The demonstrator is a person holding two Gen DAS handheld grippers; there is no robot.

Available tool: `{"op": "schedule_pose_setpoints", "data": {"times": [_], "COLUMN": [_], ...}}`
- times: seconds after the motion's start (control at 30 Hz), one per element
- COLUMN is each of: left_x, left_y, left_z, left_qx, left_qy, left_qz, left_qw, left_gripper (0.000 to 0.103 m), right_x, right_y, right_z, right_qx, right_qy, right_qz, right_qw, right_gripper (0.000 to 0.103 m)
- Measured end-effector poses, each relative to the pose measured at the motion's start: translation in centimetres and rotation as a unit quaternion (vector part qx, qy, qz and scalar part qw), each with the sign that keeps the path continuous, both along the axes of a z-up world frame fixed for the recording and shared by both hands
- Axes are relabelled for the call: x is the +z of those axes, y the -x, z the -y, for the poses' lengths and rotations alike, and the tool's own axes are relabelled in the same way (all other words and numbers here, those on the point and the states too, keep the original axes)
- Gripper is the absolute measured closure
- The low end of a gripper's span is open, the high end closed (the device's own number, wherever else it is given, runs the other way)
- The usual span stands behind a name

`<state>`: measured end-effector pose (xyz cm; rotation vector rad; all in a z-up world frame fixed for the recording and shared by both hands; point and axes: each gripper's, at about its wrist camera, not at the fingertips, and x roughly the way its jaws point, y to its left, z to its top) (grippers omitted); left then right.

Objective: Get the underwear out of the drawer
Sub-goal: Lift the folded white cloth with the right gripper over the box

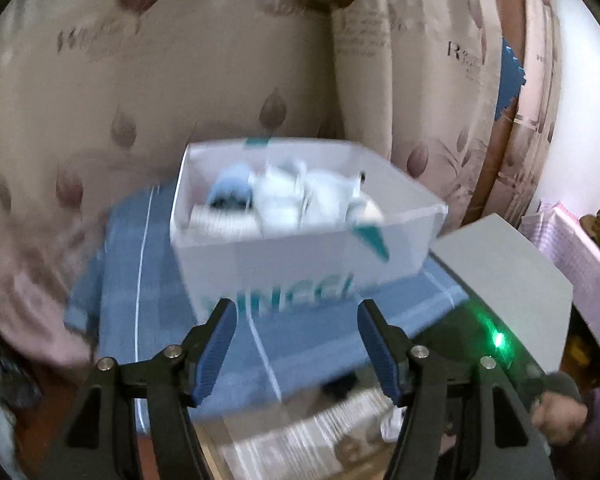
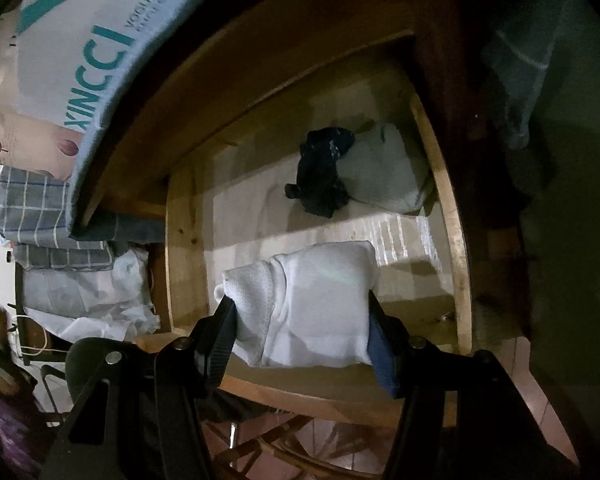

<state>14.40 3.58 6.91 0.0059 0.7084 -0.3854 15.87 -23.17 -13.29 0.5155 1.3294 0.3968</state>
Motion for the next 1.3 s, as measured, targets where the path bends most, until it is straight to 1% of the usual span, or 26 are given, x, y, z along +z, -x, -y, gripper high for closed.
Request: {"op": "schedule_pose_setpoints", "data": {"times": [0.07,0.2,0.3,0.37,0.43,0.53,0.6,0.67,0.73,0.77,0.87,1.0,1.13,1.17,1.23,1.3], "left_x": [-1.6,-4.7,-6.7,-7.7,-8.4,-8.5,-8.4,-8.3,-8.1,-8.0,-7.6,-7.6,-7.7,-7.8,-8.0,-8.3], "left_y": [0.7,1.6,2.1,2.4,2.7,2.6,2.8,2.8,2.8,2.9,3.1,3.3,3.3,3.3,3.1,3.0], "left_z": [-0.8,-2.3,-3.0,-3.1,-2.7,-2.4,-2.3,-2.3,-2.1,-2.1,-1.8,-1.2,-0.6,-0.4,-0.3,-0.2], "left_qx": [0.008,0.04,0.053,0.058,0.058,0.052,0.053,0.065,0.072,0.073,0.074,0.053,0.044,0.042,0.034,0.035], "left_qy": [0.008,0.004,0.025,0.022,0.007,0.009,0.01,0.004,0.001,0.002,0.006,0.005,-0.01,-0.01,-0.001,-0.005], "left_qz": [-0.016,-0.034,-0.05,-0.051,-0.051,-0.057,-0.052,-0.05,-0.046,-0.04,-0.026,-0.015,-0.006,-0.007,-0.015,-0.021], "left_qw": [0.9998,0.9986,0.997,0.9968,0.997,0.997,0.9972,0.9966,0.9964,0.9965,0.9969,0.9985,0.999,0.999,0.9993,0.9992], "left_gripper": [0.038,0.038,0.038,0.038,0.038,0.038,0.038,0.036,0.035,0.035,0.034,0.034,0.034,0.034,0.034,0.034], "right_x": [0.6,1.6,2.8,4.0,5.2,8.6,12.1,15.4,18.7,20.4,24.3,27.5,28.6,28.7,28.4,27.7], "right_y": [0.4,1.4,2.2,3.0,3.5,3.9,3.7,3.5,3.1,2.8,1.2,-1.9,-5.5,-6.7,-8.4,-10.4], "right_z": [-0.1,-0.3,-0.6,-0.8,-0.9,-0.7,-0.5,-0.5,-0.5,-0.6,-0.8,-1.5,-2.0,-2.3,-2.6,-2.7], "right_qx": [-0.002,0.0,0.005,0.007,0.009,0.011,0.011,0.012,0.015,0.016,0.018,0.017,0.008,0.005,0.002,-0.006], "right_qy": [-0.005,-0.015,-0.031,-0.041,-0.046,-0.04,-0.045,-0.046,-0.045,-0.041,-0.026,-0.004,0.012,0.029,0.045,0.056], "right_qz": [0.012,0.031,0.05,0.059,0.067,0.097,0.128,0.16,0.19,0.205,0.24,0.265,0.271,0.272,0.267,0.26], "right_qw": [1.0,0.999,0.998,0.997,0.997,0.994,0.991,0.986,0.981,0.978,0.97,0.964,0.963,0.962,0.963,0.964], "right_gripper": [0.047,0.047,0.047,0.047,0.047,0.047,0.047,0.047,0.047,0.047,0.046,0.046,0.046,0.046,0.046,0.046]}}
